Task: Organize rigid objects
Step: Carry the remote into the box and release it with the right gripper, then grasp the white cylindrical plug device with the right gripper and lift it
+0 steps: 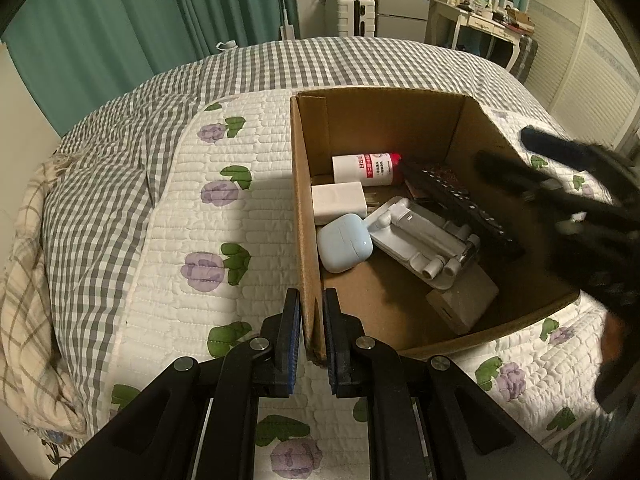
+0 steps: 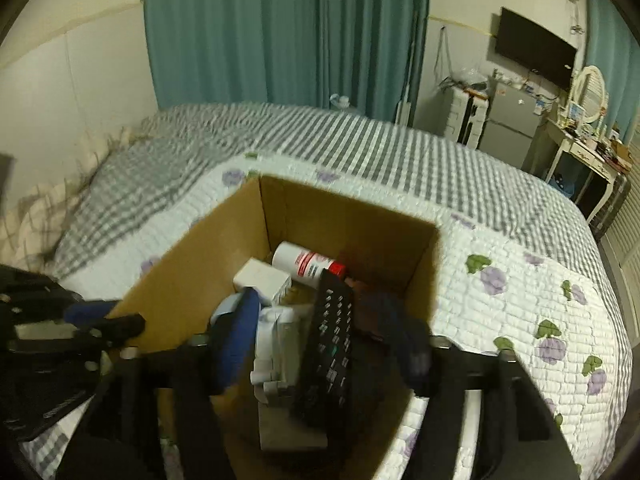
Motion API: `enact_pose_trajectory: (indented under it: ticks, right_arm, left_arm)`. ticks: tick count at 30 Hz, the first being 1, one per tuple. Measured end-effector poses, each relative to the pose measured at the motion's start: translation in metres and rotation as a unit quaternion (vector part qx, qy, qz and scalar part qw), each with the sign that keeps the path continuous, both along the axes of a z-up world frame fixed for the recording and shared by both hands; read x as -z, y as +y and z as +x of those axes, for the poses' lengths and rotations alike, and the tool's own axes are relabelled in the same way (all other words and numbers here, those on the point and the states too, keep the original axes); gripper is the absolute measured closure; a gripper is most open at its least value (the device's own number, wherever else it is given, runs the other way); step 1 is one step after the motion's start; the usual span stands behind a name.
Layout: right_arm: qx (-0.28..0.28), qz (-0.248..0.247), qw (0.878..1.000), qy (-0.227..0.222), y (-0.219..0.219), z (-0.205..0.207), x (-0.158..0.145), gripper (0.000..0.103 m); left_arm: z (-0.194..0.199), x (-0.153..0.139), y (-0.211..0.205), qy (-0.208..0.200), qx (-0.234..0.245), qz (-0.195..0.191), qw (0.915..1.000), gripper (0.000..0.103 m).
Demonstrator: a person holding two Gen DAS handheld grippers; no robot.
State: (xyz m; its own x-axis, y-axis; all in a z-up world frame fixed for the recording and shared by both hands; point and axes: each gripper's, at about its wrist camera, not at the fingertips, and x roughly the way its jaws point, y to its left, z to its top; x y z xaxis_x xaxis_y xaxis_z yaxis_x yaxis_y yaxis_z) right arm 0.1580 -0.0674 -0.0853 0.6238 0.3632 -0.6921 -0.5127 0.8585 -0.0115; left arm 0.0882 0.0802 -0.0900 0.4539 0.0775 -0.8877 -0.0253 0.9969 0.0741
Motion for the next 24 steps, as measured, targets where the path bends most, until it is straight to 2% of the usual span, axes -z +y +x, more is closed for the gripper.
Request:
enact_pose_trajectory:
  ticks: [2,6,9,14,19,24]
  right_arm:
    - [0.0,0.001,1.0,-0.008,-0.009,-0.004,-0.013,0.039]
    - [0.011,0.005,0.999,-0.038,-0.033,-0.013,-0.043,0.021]
    - [0.026,0.0,0.998,-0.063,-0.057,-0.019,-0.067,0.014]
    - [0.066,-0.024,0.993,-0.09,-0.1,-0.025,-0.091,0.011]
    - [0.112,-0.036,0.99,-0.079,-0.138,-0.025,-0.085,0.01]
    - [0.13,-0.031,0.99,-0.042,-0.16,-0.021,-0.052,0.01]
  left_arm:
    - [0.0,0.0,0.0,0.0,0.001,0.003,1.0,0.092]
    - [0.0,0.0,-0.001,0.0,-0.002,0.002,1.0,0.092]
    - [0.0,0.0,-0.001,0.0,-0.003,0.003,1.0,0.092]
    - [0.0,-0.001,-0.001,0.001,-0.004,0.001,1.0,0.092]
    - [-0.002,0.0,-0.002,0.0,-0.004,0.004,1.0,0.092]
    - [-0.002,-0.001,-0.002,0.001,-0.005,0.001,1.0,0.092]
